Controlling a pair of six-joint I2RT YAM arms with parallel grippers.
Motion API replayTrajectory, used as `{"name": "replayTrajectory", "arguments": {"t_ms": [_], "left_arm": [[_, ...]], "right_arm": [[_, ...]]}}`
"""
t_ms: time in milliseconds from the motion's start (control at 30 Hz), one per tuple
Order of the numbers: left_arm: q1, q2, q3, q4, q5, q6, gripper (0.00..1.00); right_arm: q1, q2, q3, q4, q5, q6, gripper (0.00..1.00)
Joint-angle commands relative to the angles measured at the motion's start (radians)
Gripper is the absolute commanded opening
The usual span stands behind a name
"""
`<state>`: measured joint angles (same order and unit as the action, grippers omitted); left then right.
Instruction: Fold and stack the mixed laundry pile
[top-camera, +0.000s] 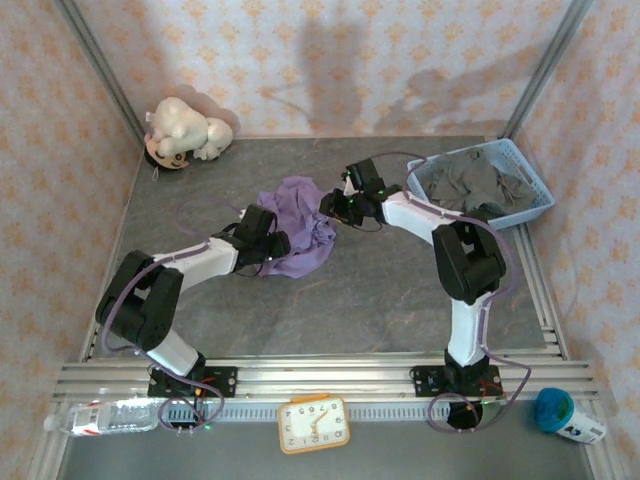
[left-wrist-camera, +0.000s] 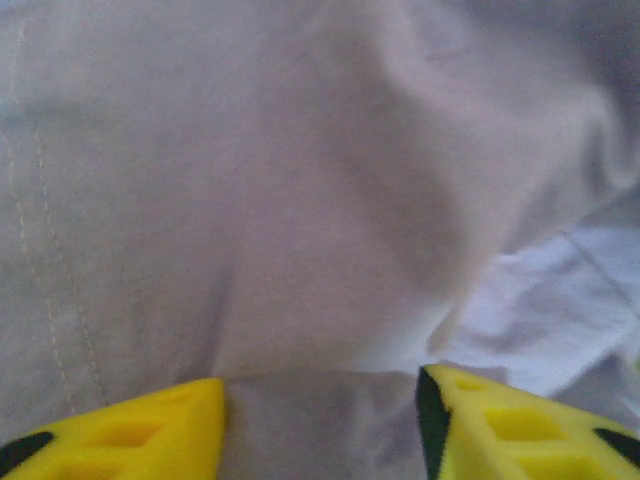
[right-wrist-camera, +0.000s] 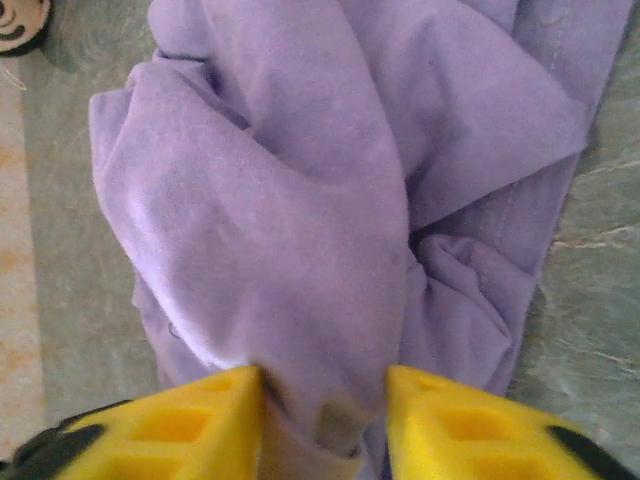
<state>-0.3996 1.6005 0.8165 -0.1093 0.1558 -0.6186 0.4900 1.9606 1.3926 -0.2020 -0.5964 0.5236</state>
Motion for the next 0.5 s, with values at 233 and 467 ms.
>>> {"name": "replayTrajectory", "arguments": {"t_ms": [233,467], "left_arm": [[0.016,-0.106,0.103,-0.111,-0.159,0.077,0.00],[0.057,-0.268,0.235,-0.158,-0.208,0.166,0.00]], "right_arm": [[-0.015,-0.106,0.042,-0.093,0.108,-0.047,0.00],[-0.049,-0.156,0.238,-0.293,0.264,-0.185,0.00]]}}
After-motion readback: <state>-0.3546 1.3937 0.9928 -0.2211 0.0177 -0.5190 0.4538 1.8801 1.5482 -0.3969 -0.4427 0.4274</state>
